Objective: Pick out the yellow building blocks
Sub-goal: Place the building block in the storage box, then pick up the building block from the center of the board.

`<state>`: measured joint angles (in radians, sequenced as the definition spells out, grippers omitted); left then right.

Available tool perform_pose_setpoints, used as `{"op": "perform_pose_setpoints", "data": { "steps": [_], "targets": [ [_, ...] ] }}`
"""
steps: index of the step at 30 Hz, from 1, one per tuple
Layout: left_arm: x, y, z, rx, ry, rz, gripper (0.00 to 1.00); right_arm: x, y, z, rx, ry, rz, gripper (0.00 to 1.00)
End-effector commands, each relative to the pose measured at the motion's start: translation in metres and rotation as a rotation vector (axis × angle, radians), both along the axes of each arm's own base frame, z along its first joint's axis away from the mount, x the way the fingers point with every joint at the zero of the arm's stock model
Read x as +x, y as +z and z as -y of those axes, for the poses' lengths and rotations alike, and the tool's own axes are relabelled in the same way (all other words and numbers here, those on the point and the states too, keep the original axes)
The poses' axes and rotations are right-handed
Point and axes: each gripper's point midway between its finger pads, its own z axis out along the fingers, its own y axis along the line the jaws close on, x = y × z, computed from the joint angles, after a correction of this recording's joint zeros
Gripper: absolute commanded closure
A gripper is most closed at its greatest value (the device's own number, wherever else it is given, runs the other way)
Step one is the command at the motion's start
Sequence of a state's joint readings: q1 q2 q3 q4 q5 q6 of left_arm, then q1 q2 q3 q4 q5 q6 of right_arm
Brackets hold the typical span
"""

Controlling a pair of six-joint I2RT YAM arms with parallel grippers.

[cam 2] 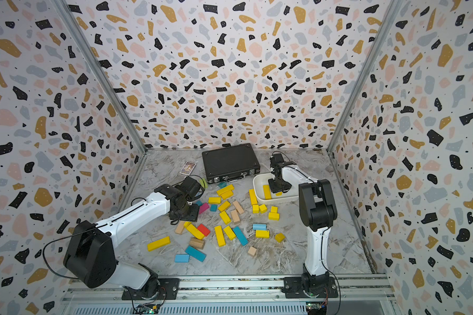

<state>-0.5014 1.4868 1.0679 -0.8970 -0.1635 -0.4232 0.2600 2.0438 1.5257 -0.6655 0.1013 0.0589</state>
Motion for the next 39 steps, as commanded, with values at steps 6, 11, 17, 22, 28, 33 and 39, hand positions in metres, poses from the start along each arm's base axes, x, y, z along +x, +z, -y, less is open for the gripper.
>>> {"op": "perform_pose_setpoints", "data": {
  "steps": [6, 11, 17, 22, 28, 33, 39],
  "targets": [
    [0.025, -0.011, -0.001, 0.056, -0.086, -0.027, 0.43, -0.007, 0.045, 0.000, 0.046, -0.023, 0.055, 0.46],
    [0.030, -0.023, 0.000, 0.052, -0.099, -0.061, 0.44, -0.029, 0.065, 0.003, 0.081, -0.050, 0.081, 0.42],
    [0.028, -0.035, -0.005, 0.073, -0.105, -0.088, 0.43, -0.065, 0.082, 0.000, 0.178, -0.094, 0.101, 0.42],
    [0.029, -0.041, -0.009, 0.095, -0.115, -0.098, 0.46, -0.089, 0.090, -0.004, 0.261, -0.134, 0.113, 0.42],
    [0.032, -0.048, -0.006, 0.090, -0.120, -0.102, 0.52, -0.102, 0.093, -0.001, 0.266, -0.146, 0.121, 0.42],
    [0.033, -0.055, -0.003, 0.077, -0.119, -0.106, 0.60, -0.104, 0.094, 0.000, 0.267, -0.150, 0.128, 0.42],
    [0.032, -0.067, -0.004, 0.087, -0.130, -0.130, 0.76, -0.103, 0.094, 0.001, 0.264, -0.153, 0.127, 0.43]
  ]
}}
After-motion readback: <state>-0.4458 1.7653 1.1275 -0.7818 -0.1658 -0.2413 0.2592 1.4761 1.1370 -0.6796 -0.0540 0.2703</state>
